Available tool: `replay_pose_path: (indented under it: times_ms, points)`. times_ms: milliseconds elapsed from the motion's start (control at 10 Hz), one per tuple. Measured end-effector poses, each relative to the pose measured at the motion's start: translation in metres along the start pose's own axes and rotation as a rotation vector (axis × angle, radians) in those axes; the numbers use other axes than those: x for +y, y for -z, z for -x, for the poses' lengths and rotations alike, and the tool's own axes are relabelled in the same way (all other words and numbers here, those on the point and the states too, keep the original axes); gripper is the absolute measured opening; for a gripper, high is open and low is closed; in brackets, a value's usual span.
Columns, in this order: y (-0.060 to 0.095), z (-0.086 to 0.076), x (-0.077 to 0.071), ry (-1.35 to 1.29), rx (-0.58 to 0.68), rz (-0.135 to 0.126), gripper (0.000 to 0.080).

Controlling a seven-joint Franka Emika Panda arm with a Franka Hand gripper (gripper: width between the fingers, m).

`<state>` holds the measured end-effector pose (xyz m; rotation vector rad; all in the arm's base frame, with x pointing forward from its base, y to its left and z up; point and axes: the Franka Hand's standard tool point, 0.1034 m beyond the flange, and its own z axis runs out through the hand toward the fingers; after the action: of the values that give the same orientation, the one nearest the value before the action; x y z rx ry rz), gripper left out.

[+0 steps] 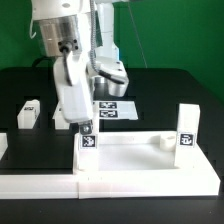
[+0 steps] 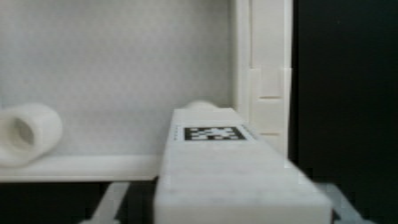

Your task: Assemble desk

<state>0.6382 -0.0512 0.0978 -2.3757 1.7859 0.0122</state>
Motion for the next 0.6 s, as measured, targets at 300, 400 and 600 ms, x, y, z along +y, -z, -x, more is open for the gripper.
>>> replay_pose_path:
  times_ms: [300,400,600]
  points:
    - [-0.0009,0.0011,0.0003,0.259,0.010,-0.009,0.0633]
    - [-0.0009,0.0000,0.0009,0.329,0.012,-0.007,0.0633]
    - [-0.0010,-0.0003,0.0013,0.487,0.016,0.000,0.0646]
